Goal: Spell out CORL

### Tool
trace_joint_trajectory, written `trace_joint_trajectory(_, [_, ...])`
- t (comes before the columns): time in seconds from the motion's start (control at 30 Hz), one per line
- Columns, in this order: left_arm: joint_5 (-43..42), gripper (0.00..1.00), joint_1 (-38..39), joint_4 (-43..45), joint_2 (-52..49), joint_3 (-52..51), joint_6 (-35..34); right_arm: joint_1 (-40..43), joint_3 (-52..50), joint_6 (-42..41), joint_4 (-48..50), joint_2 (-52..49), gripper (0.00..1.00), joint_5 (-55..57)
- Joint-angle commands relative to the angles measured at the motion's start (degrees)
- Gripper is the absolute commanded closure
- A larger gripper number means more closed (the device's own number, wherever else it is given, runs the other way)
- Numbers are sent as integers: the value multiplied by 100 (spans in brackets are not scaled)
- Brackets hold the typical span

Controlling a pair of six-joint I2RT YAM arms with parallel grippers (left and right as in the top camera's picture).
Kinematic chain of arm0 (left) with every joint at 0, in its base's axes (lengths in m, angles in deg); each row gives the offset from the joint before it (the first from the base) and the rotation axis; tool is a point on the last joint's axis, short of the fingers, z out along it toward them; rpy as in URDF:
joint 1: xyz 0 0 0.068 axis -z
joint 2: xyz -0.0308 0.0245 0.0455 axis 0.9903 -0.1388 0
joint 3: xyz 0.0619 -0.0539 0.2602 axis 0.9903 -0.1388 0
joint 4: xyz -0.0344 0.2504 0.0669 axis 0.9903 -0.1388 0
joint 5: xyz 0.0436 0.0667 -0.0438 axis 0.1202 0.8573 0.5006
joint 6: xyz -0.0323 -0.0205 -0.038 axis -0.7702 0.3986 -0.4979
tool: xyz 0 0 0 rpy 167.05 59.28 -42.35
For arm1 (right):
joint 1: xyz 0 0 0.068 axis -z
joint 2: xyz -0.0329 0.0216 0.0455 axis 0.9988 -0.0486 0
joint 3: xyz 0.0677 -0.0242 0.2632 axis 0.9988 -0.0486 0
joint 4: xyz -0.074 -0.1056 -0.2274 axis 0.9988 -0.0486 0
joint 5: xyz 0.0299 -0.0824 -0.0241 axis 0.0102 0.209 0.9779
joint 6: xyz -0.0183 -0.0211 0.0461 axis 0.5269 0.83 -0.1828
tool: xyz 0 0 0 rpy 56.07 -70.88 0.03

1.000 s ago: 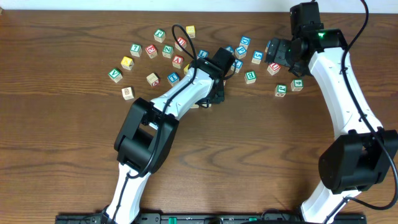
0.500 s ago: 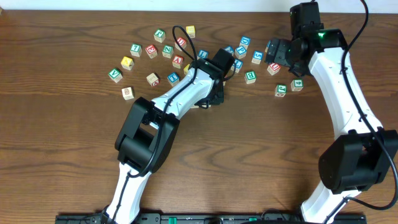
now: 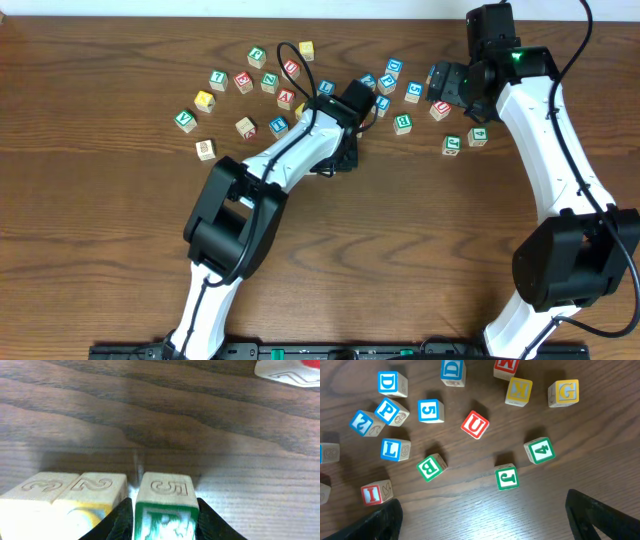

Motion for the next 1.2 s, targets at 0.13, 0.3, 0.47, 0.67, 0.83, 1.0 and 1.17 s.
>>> trace_joint_trajectory(0.13, [33,61,-13,-103,610,-42,-7,24,68,59,-9,68,1,11])
trace_joint_trajectory(0.3, [33,61,-13,-221,675,-39,15,24,68,59,-28,68,1,11])
trace_joint_trajectory(0.47, [44,61,-13,-223,925,-31,332,24,68,59,-42,68,1,11])
trace_joint_trajectory(0.67, [205,55,-125,-223,1554,-28,651,22,68,59,-28,68,1,0])
trace_joint_trajectory(0.83, [205,55,-376,-232,2039,-31,903,15,68,70,2,68,1,-223])
trace_joint_trajectory(1.0, [205,55,-721,-295,2345,-31,1036,-22,68,212,17,68,1,-396])
trace_joint_trajectory(1.17, [203,54,-1086,-396,2463,-31,1204,-98,68,581,50,68,1,-715])
